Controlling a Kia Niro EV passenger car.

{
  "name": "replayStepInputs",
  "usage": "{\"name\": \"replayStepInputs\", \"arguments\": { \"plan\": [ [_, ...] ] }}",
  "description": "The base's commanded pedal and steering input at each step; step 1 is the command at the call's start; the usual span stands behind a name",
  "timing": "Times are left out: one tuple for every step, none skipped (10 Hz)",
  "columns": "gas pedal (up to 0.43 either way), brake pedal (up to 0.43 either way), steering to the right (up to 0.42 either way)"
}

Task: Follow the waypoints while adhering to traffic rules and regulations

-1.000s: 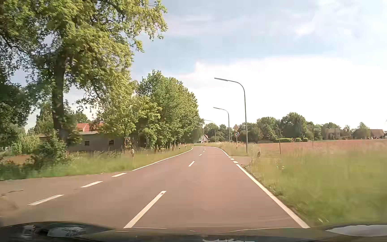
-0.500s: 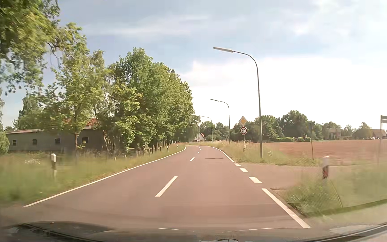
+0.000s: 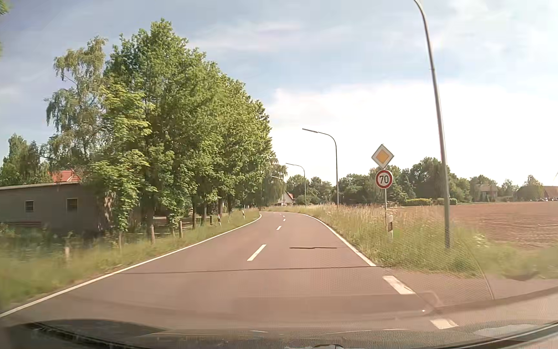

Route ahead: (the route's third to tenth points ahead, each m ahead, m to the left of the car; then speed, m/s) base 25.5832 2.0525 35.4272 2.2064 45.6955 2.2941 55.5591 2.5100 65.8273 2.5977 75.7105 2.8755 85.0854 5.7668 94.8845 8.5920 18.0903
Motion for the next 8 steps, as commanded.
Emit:
{"name": "replayStepInputs", "arguments": {
  "plan": [
    [0.000, 0.024, -0.003],
    [0.000, 0.024, -0.004],
    [0.000, 0.024, -0.005],
    [0.000, 0.024, -0.005],
    [0.000, 0.024, -0.004],
    [0.000, 0.024, -0.004],
    [0.000, 0.024, -0.005],
    [0.000, 0.024, -0.005]
  ]
}}
